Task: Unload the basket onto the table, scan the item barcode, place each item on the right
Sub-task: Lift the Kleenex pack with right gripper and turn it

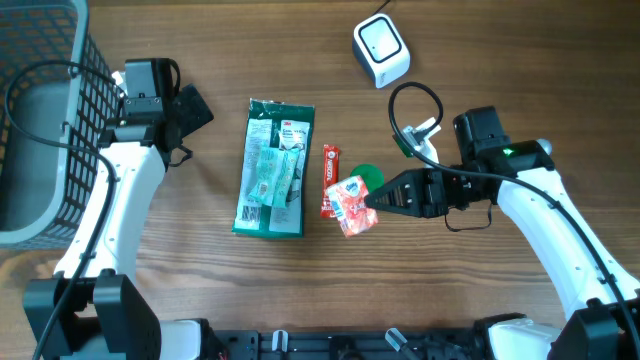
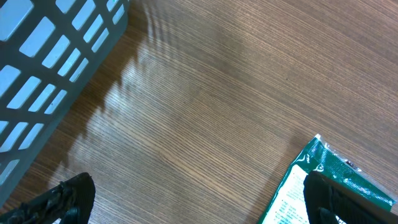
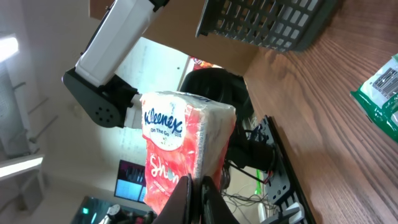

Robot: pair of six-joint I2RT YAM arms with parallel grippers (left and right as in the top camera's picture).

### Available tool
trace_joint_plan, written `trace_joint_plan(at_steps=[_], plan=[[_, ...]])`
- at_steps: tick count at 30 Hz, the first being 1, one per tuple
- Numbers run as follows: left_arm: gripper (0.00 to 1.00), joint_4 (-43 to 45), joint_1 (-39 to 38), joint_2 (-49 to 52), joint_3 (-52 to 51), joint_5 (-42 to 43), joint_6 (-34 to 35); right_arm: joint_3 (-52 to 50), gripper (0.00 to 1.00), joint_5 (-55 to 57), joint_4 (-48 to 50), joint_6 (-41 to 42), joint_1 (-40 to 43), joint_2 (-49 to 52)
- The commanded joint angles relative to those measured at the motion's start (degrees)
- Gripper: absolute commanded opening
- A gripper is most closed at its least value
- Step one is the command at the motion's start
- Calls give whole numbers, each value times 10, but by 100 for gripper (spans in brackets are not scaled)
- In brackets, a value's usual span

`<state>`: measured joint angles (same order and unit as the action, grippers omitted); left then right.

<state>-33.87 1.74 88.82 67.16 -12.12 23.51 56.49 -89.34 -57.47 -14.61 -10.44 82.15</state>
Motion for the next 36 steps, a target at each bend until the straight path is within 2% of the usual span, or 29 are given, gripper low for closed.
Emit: trace_joint_plan(at_steps=[1, 36], plan=[[100, 0, 2, 0, 7, 1, 10, 0, 4, -37, 0, -19, 1, -11], [100, 0, 2, 0, 7, 1, 10, 0, 4, -27, 12, -18, 1, -11]])
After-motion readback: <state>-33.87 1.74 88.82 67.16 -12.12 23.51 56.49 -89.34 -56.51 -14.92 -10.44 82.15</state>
